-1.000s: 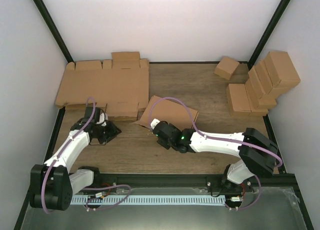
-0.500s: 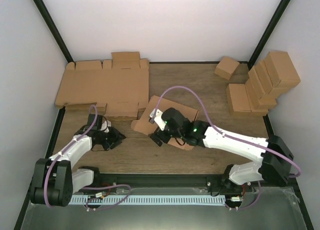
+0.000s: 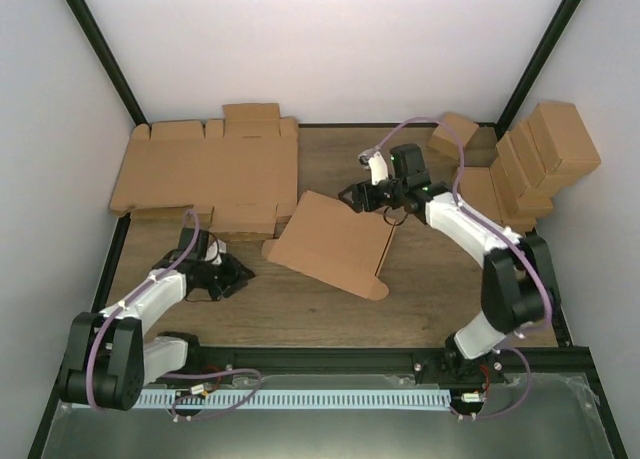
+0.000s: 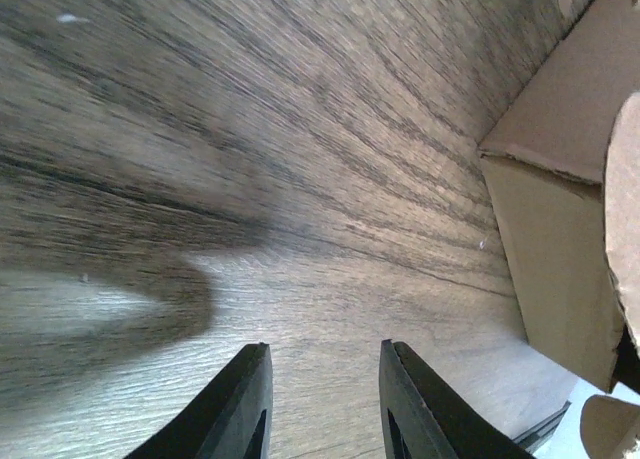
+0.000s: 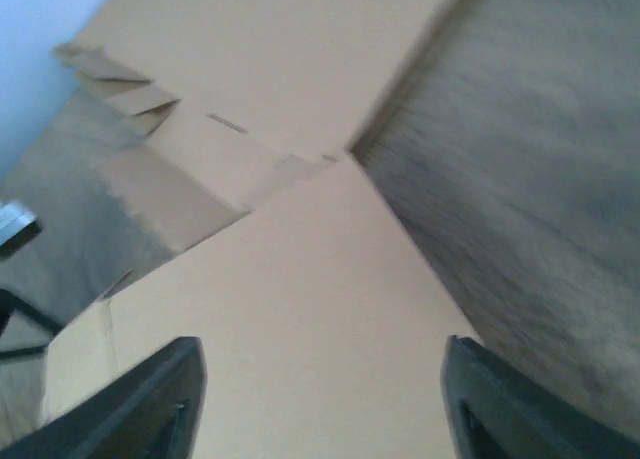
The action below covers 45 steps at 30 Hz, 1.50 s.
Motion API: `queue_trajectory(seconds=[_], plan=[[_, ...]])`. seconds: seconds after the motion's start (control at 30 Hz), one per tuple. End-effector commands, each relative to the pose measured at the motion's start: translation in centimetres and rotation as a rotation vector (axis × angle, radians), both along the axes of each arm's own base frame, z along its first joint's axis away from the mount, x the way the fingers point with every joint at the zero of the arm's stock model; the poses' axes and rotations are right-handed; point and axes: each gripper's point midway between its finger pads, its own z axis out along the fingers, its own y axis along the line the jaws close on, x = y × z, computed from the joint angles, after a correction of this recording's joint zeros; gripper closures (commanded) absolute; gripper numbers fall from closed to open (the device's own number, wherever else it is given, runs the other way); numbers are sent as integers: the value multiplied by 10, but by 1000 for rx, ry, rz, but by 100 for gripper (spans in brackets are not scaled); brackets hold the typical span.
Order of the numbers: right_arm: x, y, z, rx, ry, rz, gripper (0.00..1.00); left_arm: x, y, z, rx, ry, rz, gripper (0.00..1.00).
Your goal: Fold the paper box
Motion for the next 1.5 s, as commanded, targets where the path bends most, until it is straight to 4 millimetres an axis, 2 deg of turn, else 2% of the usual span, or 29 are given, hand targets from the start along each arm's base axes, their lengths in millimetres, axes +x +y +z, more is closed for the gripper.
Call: queue_trajectory(seconds=[0.0,0.07,0.17,0.37,0.6,0.83,0.97,1.17,1.33,1.47], plan=[[33,-16,-28,93,141,-32,42,-4,-10,6,-21,-18,-50,69],[43,-19,-46,59,160,-46,48,-8,-16,4,-26,-14,-70,69],[49,-20,-65,20,187,-41,52,-11,-26,1,-36,-6,-94,70],[63,-39,-97,-119,179,-125,44,-11,-37,-3,-40,3,-115,70],[60,-34,-114,-113,211,-86,52,-9,-44,-6,-30,14,-141,70],[48,-26,-122,-61,253,-25,52,-8,-51,-11,-26,25,-167,71],[55,-34,-139,-69,303,-54,57,-5,-53,-11,-22,18,-181,71],[62,-43,-152,-79,320,-89,67,-1,-57,-10,-28,2,-194,71],[70,-53,-150,4,350,-80,77,2,-61,-12,-20,0,-204,71],[75,-52,-149,8,354,-65,78,2,-79,-13,-63,-6,-225,71]])
